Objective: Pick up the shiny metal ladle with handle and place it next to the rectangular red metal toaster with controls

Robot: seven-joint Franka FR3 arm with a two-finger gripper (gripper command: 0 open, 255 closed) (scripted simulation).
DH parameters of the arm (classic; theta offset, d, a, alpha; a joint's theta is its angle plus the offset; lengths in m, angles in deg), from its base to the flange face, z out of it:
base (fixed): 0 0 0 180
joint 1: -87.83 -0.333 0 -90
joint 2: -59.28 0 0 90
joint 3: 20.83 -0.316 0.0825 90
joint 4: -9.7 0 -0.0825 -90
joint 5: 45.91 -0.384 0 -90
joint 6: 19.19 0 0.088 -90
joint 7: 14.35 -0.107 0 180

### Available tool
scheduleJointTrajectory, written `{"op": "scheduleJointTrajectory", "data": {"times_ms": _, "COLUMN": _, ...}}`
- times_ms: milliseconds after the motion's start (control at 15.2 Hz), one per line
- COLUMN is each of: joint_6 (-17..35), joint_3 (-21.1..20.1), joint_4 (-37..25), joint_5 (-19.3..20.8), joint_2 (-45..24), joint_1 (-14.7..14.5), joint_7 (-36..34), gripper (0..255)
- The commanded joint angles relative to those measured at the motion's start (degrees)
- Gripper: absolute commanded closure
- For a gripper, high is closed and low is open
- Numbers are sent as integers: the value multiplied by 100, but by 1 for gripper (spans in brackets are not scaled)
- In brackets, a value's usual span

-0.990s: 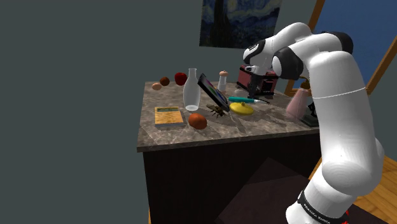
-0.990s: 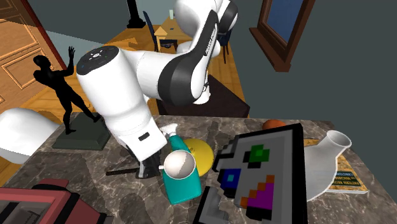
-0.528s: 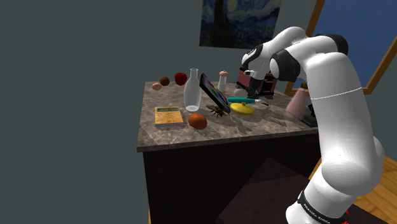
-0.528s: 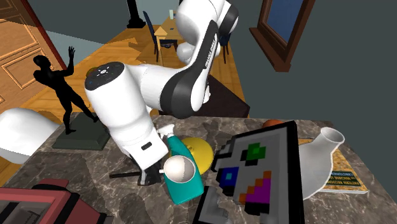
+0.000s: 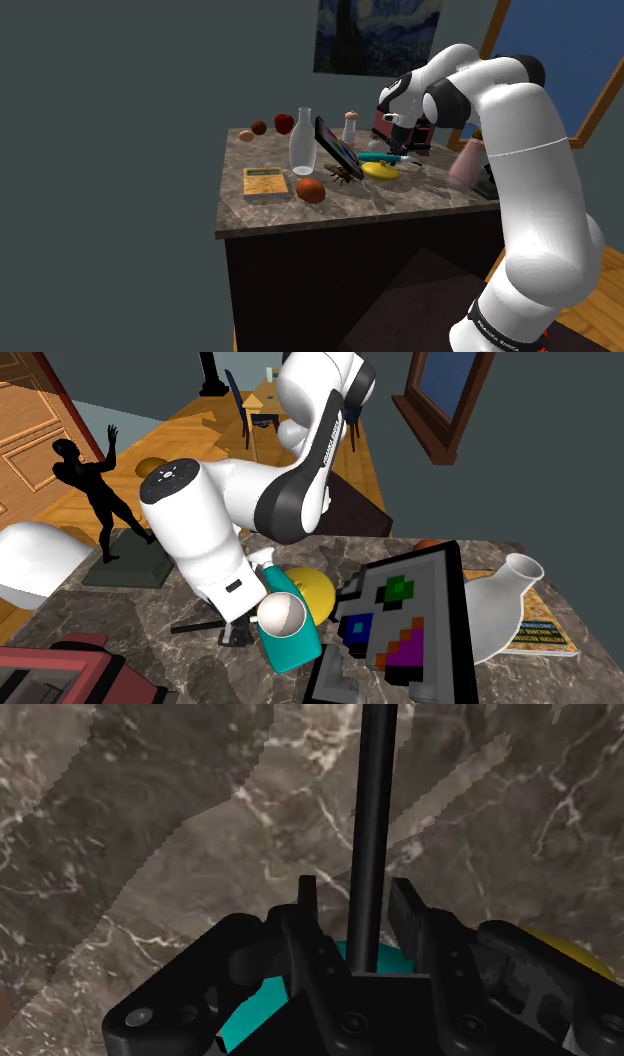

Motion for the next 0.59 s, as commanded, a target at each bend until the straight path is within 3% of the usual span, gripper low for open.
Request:
{"op": "scheduleJointTrajectory", "data": {"times_ms": 0, "joint_6": -18, "joint_3": -3, "joint_4": 21, "joint_5": 9, "joint_2": -7, "joint_1": -5, "joint_7": -4, "gripper": 0}}
{"op": "scheduleJointTrajectory", "data": {"times_ms": 264, "joint_6": 4, "joint_3": -11, "joint_4": 31, "joint_5": -4, "joint_2": -23, "joint_1": 7, "joint_7": 14, "gripper": 0}}
{"op": "scheduleJointTrajectory", "data": {"times_ms": 528, "joint_6": -544, "joint_3": 151, "joint_4": -329, "joint_5": 233, "joint_2": 234, "joint_1": 9, "joint_7": -136, "gripper": 0}}
